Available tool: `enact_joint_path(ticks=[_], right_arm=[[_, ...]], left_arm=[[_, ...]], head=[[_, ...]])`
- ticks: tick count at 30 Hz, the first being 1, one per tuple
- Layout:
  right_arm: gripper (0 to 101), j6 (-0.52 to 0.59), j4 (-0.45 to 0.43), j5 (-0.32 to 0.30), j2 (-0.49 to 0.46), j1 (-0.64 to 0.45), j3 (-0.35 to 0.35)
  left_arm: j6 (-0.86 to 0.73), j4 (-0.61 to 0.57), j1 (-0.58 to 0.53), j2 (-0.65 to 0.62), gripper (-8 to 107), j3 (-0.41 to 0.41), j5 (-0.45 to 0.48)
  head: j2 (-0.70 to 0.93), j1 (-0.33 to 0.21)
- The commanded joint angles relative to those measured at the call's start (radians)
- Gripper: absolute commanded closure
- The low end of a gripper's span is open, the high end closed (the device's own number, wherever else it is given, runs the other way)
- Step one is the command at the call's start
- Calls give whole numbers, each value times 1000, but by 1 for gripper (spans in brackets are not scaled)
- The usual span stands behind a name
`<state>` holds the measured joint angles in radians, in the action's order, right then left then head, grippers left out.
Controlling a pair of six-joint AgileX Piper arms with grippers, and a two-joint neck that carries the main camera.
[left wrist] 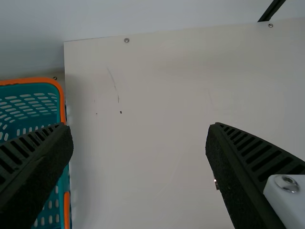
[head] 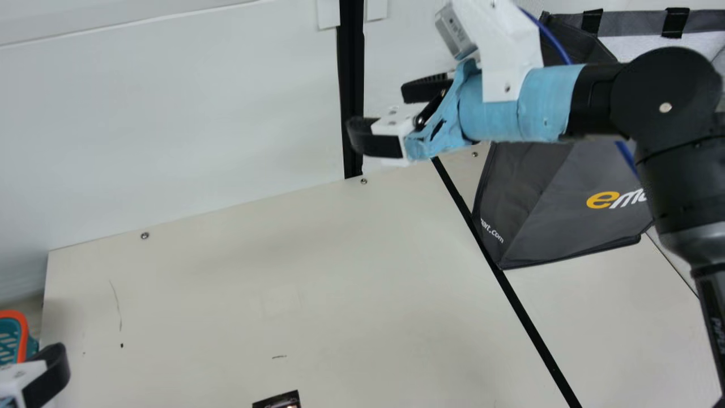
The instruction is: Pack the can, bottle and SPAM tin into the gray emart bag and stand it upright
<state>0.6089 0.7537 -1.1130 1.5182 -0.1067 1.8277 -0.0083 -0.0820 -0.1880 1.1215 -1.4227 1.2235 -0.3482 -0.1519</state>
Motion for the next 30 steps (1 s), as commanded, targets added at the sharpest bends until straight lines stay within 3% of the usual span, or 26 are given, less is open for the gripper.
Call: enact_joint_path(ticks=[1,10,22,30], right_arm=[[6,8,0,10,-13,11,-61],[6,60,-36,40,-64,68,-201],[6,125,-63,67,-107,103,-328],[6,127,-68,70,-110,103,-329]], left_arm=[[0,0,0,0,9,0,0],[0,0,0,0,9,0,0],[0,0,0,0,9,0,0],[0,0,0,0,9,0,0]], head=[[-1,-23],[-1,-23],[-1,-23],[-1,-23]])
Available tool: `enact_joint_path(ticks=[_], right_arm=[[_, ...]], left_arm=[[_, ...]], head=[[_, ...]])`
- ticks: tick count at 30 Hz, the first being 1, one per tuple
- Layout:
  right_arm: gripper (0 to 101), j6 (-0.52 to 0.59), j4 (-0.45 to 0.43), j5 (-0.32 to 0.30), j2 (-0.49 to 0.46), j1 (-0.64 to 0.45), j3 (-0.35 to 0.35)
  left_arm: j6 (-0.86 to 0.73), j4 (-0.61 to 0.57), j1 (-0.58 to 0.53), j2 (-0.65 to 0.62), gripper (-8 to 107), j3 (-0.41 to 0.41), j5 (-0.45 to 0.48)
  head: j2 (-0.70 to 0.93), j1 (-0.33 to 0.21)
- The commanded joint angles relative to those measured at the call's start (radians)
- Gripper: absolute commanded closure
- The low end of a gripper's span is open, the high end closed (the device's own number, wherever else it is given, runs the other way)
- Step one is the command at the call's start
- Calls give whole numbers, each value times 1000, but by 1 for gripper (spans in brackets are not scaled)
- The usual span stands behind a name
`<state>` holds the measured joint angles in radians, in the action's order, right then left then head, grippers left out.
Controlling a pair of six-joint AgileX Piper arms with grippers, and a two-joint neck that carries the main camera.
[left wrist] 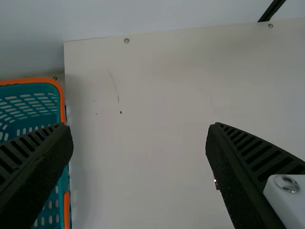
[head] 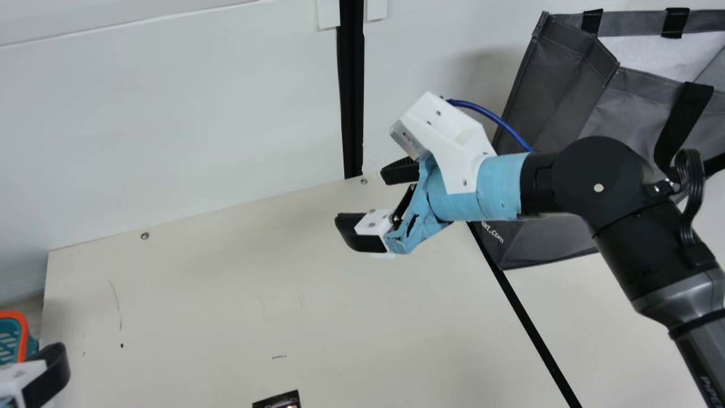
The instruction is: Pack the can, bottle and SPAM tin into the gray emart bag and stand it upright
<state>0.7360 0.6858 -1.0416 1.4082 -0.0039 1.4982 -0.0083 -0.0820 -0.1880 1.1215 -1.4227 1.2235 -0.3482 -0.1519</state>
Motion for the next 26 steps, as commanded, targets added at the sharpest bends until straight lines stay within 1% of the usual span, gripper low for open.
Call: enact_joint_path(ticks=[1,26], right_arm=[[6,0,0,0,0,0,0],[6,0,0,4,0,0,0]], left_arm=[[0,0,0,0,9,0,0],[0,0,0,0,9,0,0]], head=[[-1,-23],[-1,-23]])
